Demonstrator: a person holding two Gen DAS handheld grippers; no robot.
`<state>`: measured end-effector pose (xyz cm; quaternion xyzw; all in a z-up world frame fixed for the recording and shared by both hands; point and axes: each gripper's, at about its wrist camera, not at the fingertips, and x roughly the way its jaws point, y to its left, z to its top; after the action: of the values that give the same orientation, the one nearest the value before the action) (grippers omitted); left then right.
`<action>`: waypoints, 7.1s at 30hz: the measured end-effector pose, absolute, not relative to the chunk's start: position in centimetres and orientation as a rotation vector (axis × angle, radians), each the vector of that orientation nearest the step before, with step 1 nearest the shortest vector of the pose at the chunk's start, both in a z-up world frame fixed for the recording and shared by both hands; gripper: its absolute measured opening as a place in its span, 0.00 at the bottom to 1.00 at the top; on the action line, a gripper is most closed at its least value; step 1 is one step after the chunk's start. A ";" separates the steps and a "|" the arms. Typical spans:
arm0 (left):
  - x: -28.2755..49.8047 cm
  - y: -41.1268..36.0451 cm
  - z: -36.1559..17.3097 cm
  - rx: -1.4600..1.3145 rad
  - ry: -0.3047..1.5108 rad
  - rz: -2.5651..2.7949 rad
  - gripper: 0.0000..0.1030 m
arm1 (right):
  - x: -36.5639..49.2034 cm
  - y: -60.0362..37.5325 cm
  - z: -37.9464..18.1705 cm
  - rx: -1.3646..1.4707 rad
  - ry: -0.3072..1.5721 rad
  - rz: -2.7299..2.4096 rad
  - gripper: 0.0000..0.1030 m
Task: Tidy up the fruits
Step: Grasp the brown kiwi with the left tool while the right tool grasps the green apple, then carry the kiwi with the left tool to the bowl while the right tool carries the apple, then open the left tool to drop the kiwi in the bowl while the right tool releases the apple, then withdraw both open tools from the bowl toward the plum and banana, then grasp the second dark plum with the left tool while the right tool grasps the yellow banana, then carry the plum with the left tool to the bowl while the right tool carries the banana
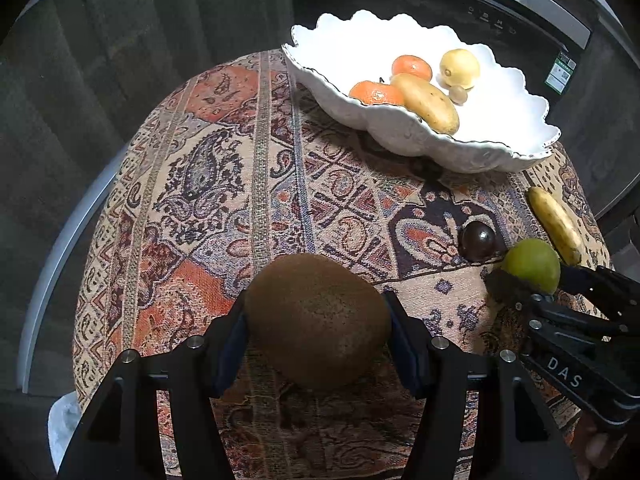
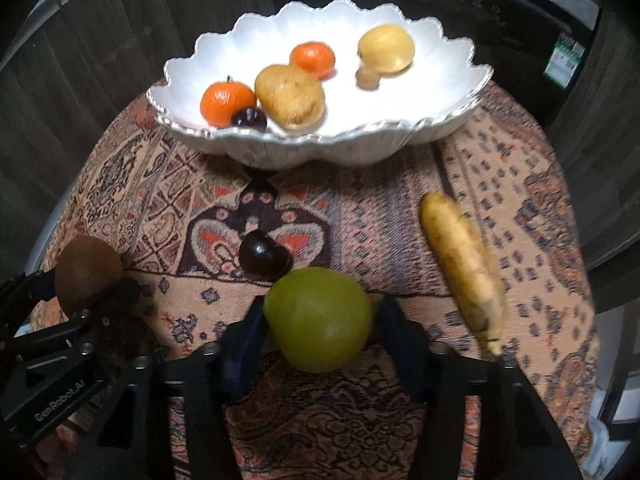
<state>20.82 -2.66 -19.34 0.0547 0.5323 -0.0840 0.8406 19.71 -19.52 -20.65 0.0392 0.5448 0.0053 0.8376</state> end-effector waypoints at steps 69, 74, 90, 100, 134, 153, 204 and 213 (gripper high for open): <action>36.7 -10.3 -14.5 0.177 1.043 -0.241 0.61 | 31.1 -25.6 -13.6 0.096 1.039 -0.096 0.49; 35.9 -10.1 -13.4 0.202 0.979 -0.202 0.86 | 30.9 -25.2 -12.2 0.048 0.982 -0.132 0.75; 32.0 -9.9 -6.5 0.198 0.846 -0.196 0.99 | 27.4 -26.4 -5.7 0.058 0.841 -0.194 0.79; 27.2 -11.0 -3.2 0.208 0.781 -0.234 0.99 | 22.7 -27.3 -2.9 0.064 0.788 -0.213 0.79; 21.5 -13.1 -13.7 0.239 0.944 -0.321 0.81 | 16.5 -28.5 -11.8 0.078 0.922 -0.193 0.79; 21.8 -14.3 -20.1 0.260 1.016 -0.348 0.58 | 16.9 -28.8 -17.3 0.117 1.010 -0.178 0.78; 21.3 -11.0 -16.6 0.180 0.977 -0.270 0.26 | 19.3 -26.4 -18.0 0.035 1.055 -0.031 0.28; 20.8 -10.9 -12.8 0.160 0.913 -0.287 0.26 | 18.5 -26.4 -13.3 0.047 0.973 -0.028 0.28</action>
<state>20.84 -10.87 -12.81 0.0768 0.4390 -0.1378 0.8845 18.49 -26.37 -13.26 0.0225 0.4673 -0.0135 0.8837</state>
